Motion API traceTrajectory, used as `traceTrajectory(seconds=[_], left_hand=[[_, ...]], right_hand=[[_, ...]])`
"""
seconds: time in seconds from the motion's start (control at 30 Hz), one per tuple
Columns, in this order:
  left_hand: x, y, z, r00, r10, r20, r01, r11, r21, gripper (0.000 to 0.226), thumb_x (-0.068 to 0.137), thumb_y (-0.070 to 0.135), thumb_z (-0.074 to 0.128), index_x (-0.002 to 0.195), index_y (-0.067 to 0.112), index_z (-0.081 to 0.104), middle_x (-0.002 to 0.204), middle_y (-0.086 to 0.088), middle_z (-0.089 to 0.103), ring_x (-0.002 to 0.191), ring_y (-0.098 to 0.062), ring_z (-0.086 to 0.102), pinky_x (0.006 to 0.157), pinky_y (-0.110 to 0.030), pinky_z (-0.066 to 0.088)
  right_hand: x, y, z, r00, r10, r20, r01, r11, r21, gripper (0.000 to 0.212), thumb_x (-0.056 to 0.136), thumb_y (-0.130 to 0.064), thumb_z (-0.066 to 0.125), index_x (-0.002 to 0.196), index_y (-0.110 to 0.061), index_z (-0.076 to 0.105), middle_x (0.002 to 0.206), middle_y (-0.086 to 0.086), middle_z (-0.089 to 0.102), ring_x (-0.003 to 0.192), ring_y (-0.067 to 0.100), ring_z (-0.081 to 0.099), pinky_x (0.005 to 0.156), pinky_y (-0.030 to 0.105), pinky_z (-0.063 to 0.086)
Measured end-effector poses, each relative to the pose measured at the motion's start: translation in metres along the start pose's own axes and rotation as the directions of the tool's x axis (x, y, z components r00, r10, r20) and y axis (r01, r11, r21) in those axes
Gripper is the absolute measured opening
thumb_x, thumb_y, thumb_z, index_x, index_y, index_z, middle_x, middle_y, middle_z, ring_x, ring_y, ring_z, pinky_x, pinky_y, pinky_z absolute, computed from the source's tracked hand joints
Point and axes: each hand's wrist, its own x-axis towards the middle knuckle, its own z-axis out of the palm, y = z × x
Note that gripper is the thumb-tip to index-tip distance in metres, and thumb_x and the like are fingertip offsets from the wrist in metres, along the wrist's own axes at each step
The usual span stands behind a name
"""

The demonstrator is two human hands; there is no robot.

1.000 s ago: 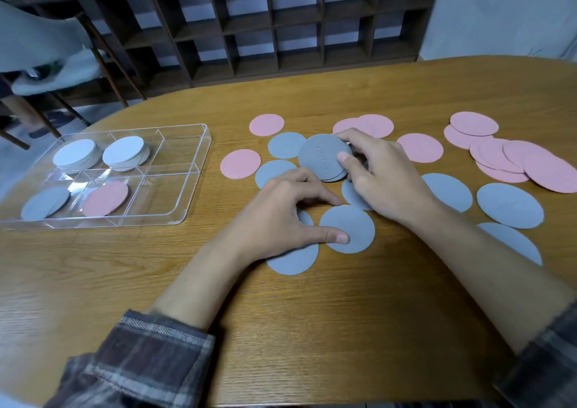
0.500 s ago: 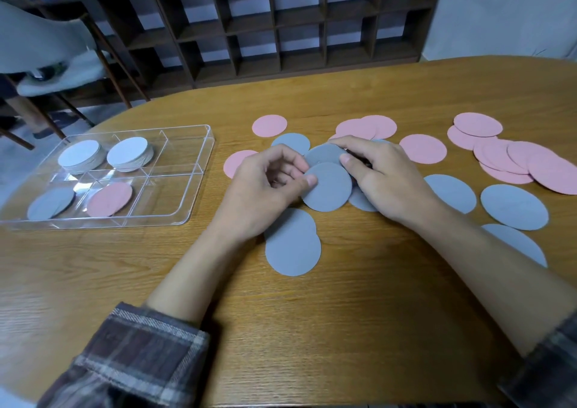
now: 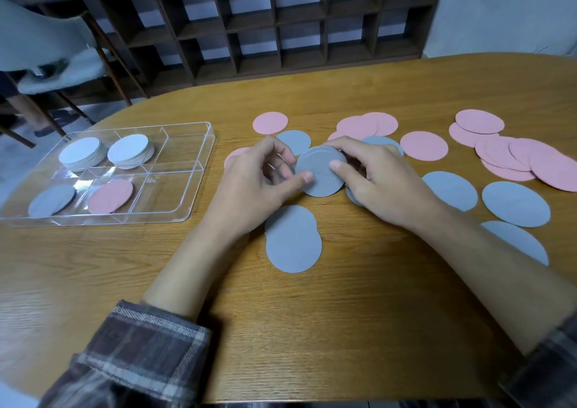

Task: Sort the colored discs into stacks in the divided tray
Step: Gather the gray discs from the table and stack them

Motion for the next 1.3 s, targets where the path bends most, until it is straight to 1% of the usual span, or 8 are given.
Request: traceTrajectory(seconds=[0.17,0.3,0.63,0.77,0.97,1.07,1.2,1.3], left_hand=[[-0.004,0.002,-0.025,0.906,-0.09,0.414,0.039,0.991,0.132,0.047,0.059,0.053,0.094,0.099,0.035,0.078,0.097,0.005,0.067,0.08,-0.01,0.055,0.076,-0.028,0.049],[-0.005,0.0,-0.026,0.877,-0.052,0.477,-0.015,0.991,0.135,0.051,0.055,0.051,0.094,0.103,0.043,0.079,0.107,0.007,0.064,0.094,-0.014,0.055,0.085,-0.028,0.048],[0.001,-0.01,-0.02,0.916,-0.055,0.398,0.032,0.997,0.064,0.013,0.082,0.024,0.088,0.091,0.024,0.078,0.09,0.005,0.073,0.074,-0.009,0.055,0.072,-0.029,0.049],[0.003,-0.01,-0.017,0.937,-0.038,0.347,0.06,0.997,-0.053,0.014,0.085,0.016,0.086,0.093,0.016,0.074,0.082,0.004,0.069,0.072,-0.008,0.055,0.069,-0.023,0.048],[0.003,-0.004,-0.007,0.986,0.012,0.167,0.016,0.987,-0.163,0.016,0.084,0.014,0.086,0.09,0.01,0.071,0.077,0.005,0.067,0.071,-0.01,0.059,0.069,-0.023,0.051],[0.001,-0.003,-0.002,0.999,0.028,0.034,-0.022,0.987,-0.16,0.02,0.083,0.017,0.088,0.092,0.012,0.07,0.078,-0.005,0.071,0.07,-0.018,0.063,0.071,-0.039,0.056],[0.0,-0.004,0.0,0.993,0.031,-0.112,-0.044,0.992,-0.116,0.027,0.081,0.023,0.09,0.102,0.02,0.073,0.083,-0.004,0.07,0.07,-0.028,0.066,0.069,-0.044,0.059],[-0.002,-0.001,0.001,0.987,0.025,-0.156,-0.033,0.998,-0.052,0.021,0.082,0.028,0.089,0.095,0.019,0.076,0.082,-0.002,0.071,0.067,-0.024,0.071,0.067,-0.044,0.06]], right_hand=[[0.001,0.006,-0.002,0.998,0.046,-0.053,-0.046,0.999,0.003,0.023,0.102,-0.017,0.055,0.119,-0.023,0.068,0.088,0.001,0.07,0.078,0.013,0.057,0.072,0.024,0.043],[0.001,0.005,-0.002,0.998,0.038,-0.05,-0.037,0.999,0.004,0.023,0.102,-0.016,0.055,0.119,-0.023,0.068,0.087,0.003,0.07,0.076,0.016,0.057,0.072,0.026,0.044],[0.001,0.001,-0.002,0.999,0.015,-0.046,-0.016,1.0,-0.016,0.028,0.103,-0.016,0.054,0.126,-0.023,0.068,0.098,-0.003,0.072,0.085,0.009,0.058,0.072,0.015,0.042],[0.0,-0.003,-0.002,0.999,0.017,-0.038,-0.017,1.0,0.003,0.033,0.104,-0.014,0.053,0.133,-0.023,0.067,0.092,-0.029,0.062,0.085,-0.01,0.057,0.075,0.004,0.037],[-0.001,-0.002,0.0,0.998,0.055,-0.002,-0.055,0.997,0.059,0.035,0.105,-0.015,0.049,0.132,-0.027,0.068,0.072,-0.043,0.057,0.078,-0.008,0.056,0.079,0.017,0.042],[-0.001,-0.005,-0.001,0.997,0.069,-0.015,-0.068,0.995,0.08,0.035,0.106,-0.014,0.047,0.13,-0.028,0.069,0.071,-0.037,0.06,0.072,0.001,0.059,0.078,0.028,0.05],[-0.002,-0.009,0.0,0.993,0.117,-0.006,-0.114,0.976,0.184,0.036,0.107,-0.017,0.044,0.125,-0.035,0.069,0.079,0.005,0.069,0.073,0.024,0.064,0.073,0.037,0.054],[-0.003,-0.01,0.001,0.997,0.076,0.014,-0.078,0.979,0.189,0.031,0.108,-0.026,0.045,0.125,-0.033,0.069,0.084,0.002,0.068,0.078,0.017,0.064,0.076,0.033,0.053]])
